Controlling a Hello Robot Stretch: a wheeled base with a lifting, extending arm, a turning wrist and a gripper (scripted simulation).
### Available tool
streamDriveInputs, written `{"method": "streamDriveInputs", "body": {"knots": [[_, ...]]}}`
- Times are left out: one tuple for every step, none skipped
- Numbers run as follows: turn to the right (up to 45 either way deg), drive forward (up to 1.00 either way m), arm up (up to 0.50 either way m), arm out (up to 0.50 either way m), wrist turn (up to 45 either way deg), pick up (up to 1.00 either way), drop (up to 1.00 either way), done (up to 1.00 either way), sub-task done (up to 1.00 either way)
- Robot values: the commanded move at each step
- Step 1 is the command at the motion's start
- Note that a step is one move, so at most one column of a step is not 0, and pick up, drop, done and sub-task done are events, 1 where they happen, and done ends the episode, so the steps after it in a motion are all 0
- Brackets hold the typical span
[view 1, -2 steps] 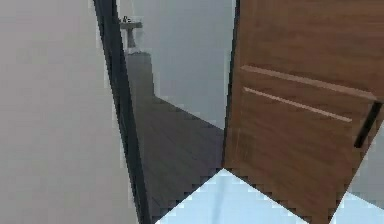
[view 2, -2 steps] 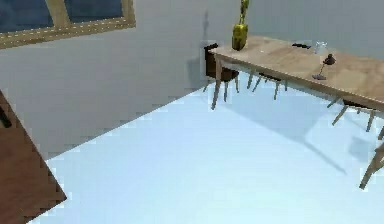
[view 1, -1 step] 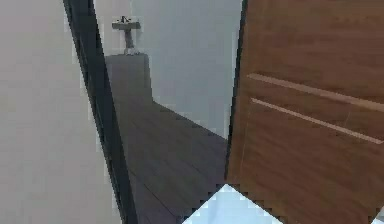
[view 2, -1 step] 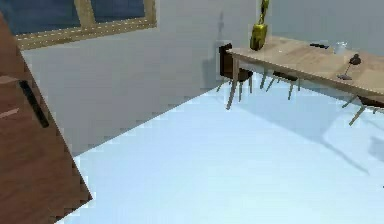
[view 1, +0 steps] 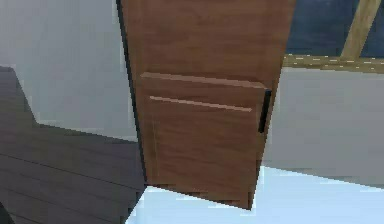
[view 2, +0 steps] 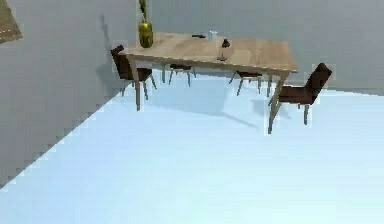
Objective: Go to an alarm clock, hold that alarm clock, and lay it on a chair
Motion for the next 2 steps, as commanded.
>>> {"method": "streamDriveInputs", "body": {"knots": [[0.0,0.60,0.00,0.00,0.0,0.00,0.00,0.00,0.00],[-45.0,0.00,0.00,0.00,0.0,0.00,0.00,0.00,0.00]]}}
